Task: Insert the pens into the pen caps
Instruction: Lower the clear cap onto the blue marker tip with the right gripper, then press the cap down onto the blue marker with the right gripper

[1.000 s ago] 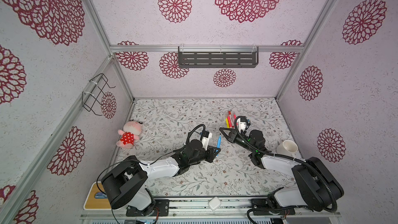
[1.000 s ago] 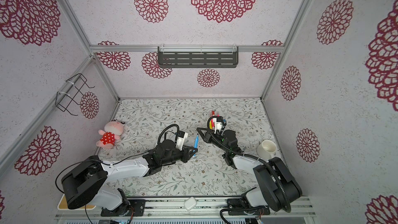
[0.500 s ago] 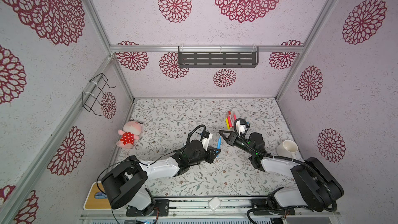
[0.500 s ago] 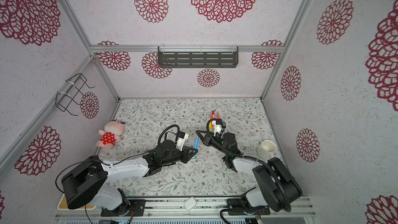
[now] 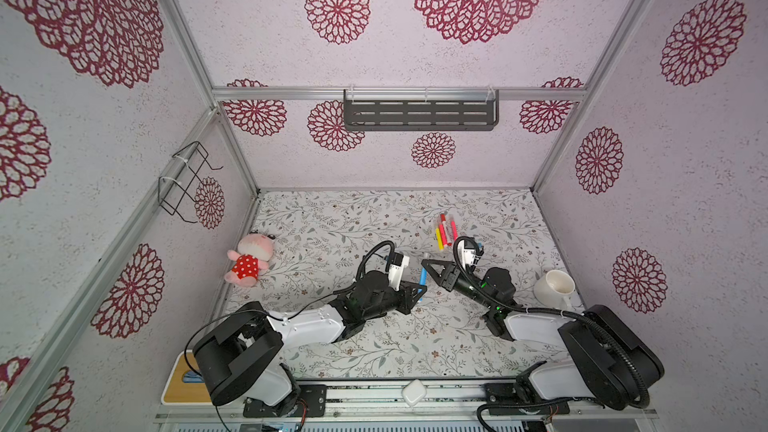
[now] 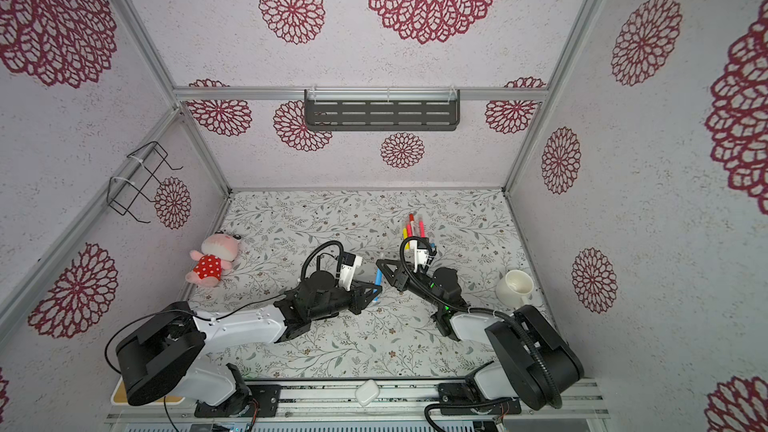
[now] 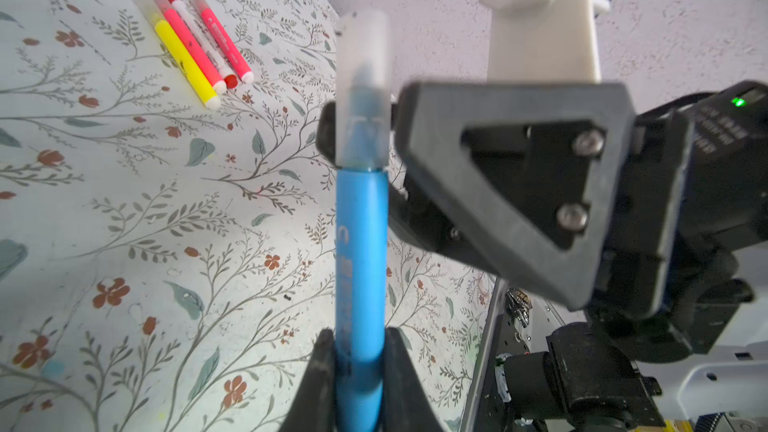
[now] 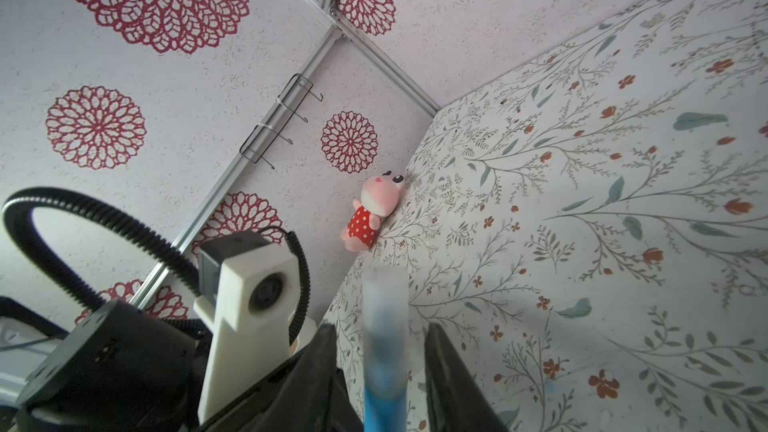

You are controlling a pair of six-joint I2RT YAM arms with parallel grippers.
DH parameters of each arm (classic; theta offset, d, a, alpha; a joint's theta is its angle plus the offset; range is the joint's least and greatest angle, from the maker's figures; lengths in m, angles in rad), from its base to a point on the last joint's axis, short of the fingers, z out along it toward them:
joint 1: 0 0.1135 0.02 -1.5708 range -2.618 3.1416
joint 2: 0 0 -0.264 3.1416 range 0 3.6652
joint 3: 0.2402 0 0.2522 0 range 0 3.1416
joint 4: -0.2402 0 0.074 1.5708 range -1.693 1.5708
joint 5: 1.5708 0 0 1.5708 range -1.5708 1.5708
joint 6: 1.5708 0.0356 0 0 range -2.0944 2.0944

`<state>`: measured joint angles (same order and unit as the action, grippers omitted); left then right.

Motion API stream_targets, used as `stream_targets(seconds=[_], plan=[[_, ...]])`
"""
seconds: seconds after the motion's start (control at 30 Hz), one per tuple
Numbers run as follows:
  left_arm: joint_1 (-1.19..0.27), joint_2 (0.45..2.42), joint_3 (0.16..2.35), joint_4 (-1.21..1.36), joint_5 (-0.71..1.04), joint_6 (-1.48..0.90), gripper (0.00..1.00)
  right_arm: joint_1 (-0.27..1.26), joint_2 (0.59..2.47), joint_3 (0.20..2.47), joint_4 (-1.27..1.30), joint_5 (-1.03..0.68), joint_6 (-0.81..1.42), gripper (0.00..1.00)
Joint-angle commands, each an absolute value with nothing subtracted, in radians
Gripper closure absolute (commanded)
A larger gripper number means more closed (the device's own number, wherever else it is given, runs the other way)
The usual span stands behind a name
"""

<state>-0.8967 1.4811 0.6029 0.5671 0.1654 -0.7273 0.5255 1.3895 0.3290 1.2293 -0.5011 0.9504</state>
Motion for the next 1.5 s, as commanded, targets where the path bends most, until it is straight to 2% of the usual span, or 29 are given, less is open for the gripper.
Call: stream_targets(seconds=[0.0, 0.07, 0.23, 0.47, 0.63, 0.9, 1.13, 1.3, 1.47], plan=[[-0.896, 1.455, 0.601, 0.614, 0.156, -0.733, 1.0, 0.526, 1.378, 0.31, 1.343, -0.516, 0.963, 0.46], [-0.896, 1.45, 0.598, 0.611, 0.154, -0.731, 1.0, 0.518, 1.362, 0.298, 1.333, -0.512, 0.962, 0.42], [-0.896, 1.434, 0.595, 0.597, 0.147, -0.721, 1.0, 0.471, 1.281, 0.287, 1.239, -0.505, 0.946, 0.4], [-0.896, 1.43, 0.598, 0.581, 0.149, -0.714, 1.0, 0.446, 1.07, 0.448, 0.689, -0.415, 0.702, 0.36], [-0.897, 1.441, 0.612, 0.58, 0.158, -0.714, 1.0, 0.444, 1.067, 0.575, 0.48, -0.401, 0.599, 0.35], [-0.901, 1.452, 0.628, 0.571, 0.165, -0.709, 1.0, 0.45, 1.154, 0.653, 0.484, -0.464, 0.61, 0.37], [-0.901, 1.465, 0.647, 0.558, 0.173, -0.701, 1.0, 0.474, 1.21, 0.696, 0.49, -0.507, 0.61, 0.51], [-0.902, 1.478, 0.656, 0.559, 0.178, -0.701, 1.0, 0.485, 1.234, 0.718, 0.491, -0.524, 0.609, 0.54], [-0.903, 1.479, 0.658, 0.558, 0.179, -0.701, 1.0, 0.497, 1.255, 0.735, 0.492, -0.534, 0.609, 0.61]])
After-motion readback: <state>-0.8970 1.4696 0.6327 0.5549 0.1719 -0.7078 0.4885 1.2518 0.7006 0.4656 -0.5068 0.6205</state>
